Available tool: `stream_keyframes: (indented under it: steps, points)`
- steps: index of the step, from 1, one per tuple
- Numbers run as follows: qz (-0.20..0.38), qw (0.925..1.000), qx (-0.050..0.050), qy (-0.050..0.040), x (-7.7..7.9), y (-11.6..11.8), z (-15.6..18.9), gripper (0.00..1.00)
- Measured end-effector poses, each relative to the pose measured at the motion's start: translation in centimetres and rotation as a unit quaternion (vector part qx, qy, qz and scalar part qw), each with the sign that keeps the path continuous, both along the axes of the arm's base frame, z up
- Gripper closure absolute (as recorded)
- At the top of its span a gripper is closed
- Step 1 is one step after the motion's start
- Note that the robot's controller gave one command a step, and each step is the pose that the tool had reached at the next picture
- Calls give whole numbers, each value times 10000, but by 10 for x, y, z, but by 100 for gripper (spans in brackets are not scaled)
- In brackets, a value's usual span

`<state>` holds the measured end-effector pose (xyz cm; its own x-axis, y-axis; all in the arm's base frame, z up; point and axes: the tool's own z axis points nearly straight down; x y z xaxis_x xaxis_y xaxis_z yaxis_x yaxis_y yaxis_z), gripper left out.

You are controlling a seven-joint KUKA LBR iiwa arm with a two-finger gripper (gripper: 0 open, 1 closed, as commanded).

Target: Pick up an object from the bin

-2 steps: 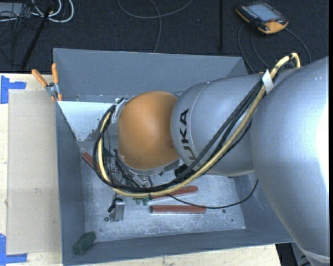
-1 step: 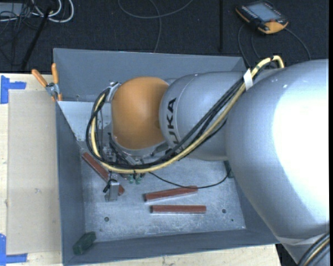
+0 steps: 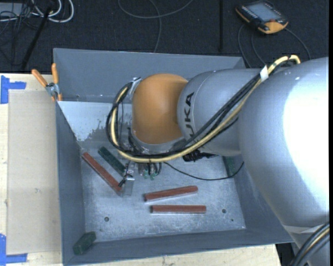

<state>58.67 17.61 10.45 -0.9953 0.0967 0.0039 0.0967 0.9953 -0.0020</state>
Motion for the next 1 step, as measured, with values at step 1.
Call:
stream_keyframes:
  steps: [1]
  points:
    - [656, 9978, 8, -25, 7, -23, 4, 0]
